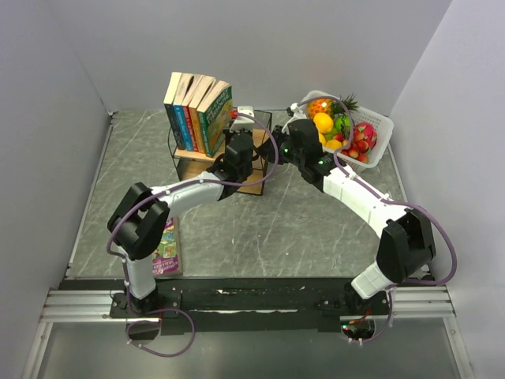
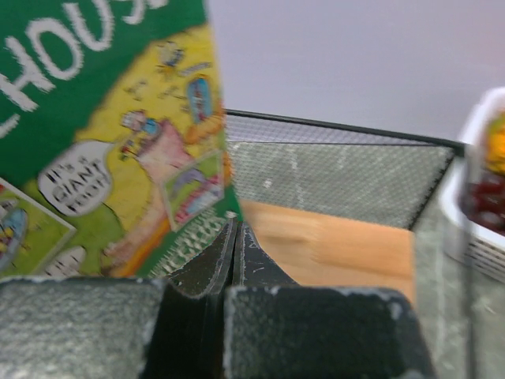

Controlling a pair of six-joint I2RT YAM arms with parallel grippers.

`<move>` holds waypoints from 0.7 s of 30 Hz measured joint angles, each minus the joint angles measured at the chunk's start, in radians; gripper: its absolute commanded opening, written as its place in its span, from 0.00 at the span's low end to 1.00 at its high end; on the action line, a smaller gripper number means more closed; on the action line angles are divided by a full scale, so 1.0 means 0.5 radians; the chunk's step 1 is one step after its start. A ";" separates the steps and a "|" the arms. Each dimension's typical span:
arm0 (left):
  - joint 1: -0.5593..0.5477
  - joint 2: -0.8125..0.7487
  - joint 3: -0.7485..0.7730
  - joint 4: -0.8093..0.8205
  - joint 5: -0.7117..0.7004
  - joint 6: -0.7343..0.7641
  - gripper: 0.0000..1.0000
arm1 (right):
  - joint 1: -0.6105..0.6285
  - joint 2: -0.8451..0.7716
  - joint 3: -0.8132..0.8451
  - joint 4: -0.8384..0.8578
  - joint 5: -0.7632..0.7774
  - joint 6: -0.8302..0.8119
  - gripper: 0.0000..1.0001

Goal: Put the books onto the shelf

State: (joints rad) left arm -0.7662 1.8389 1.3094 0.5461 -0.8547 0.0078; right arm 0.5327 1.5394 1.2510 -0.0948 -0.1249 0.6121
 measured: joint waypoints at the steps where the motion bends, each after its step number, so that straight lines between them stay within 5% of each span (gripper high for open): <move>1: 0.015 0.011 0.011 -0.006 -0.014 0.000 0.01 | 0.000 0.000 0.000 0.000 0.000 0.000 0.00; 21: 0.184 0.083 0.178 -0.246 -0.146 -0.065 0.01 | 0.000 0.000 0.000 0.001 0.000 0.000 0.00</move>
State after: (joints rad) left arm -0.6743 1.8805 1.3983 0.4232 -0.9279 -0.0246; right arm 0.5327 1.5394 1.2510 -0.0944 -0.1249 0.6121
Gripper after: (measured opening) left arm 0.018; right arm 0.141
